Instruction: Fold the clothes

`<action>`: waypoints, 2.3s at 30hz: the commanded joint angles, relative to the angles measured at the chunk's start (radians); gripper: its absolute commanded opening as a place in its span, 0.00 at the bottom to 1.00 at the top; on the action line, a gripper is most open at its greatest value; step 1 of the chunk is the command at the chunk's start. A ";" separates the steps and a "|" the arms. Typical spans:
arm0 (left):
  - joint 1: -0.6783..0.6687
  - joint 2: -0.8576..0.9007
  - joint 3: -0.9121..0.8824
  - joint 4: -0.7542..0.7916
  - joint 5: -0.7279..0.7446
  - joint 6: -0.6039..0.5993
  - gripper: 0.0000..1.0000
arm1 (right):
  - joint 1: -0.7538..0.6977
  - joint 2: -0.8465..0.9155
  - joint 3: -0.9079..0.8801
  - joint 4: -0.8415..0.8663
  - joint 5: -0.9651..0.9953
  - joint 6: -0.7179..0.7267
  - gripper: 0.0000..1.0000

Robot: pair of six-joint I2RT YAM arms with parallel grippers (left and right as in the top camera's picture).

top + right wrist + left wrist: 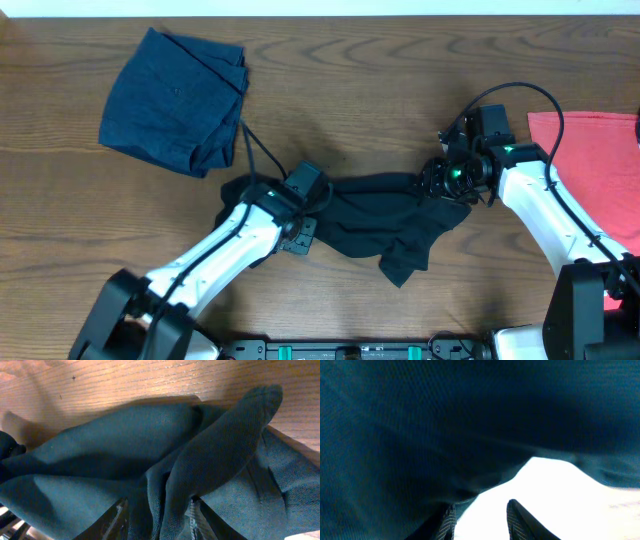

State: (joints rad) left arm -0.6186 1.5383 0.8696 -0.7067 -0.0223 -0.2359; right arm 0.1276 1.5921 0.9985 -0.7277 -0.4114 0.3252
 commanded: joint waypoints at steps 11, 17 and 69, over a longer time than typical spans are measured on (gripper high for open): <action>0.000 0.053 0.019 0.071 -0.224 -0.005 0.36 | -0.010 -0.020 0.000 0.003 -0.004 -0.005 0.38; 0.000 0.053 0.019 0.088 -0.233 -0.001 0.31 | -0.010 -0.020 0.000 0.003 -0.004 -0.005 0.38; 0.001 -0.466 0.301 -0.594 -0.285 -0.134 0.06 | 0.024 0.100 -0.068 0.214 0.002 0.072 0.45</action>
State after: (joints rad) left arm -0.6189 1.0737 1.1664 -1.2987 -0.2771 -0.3485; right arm 0.1314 1.6642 0.9390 -0.5240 -0.3683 0.3637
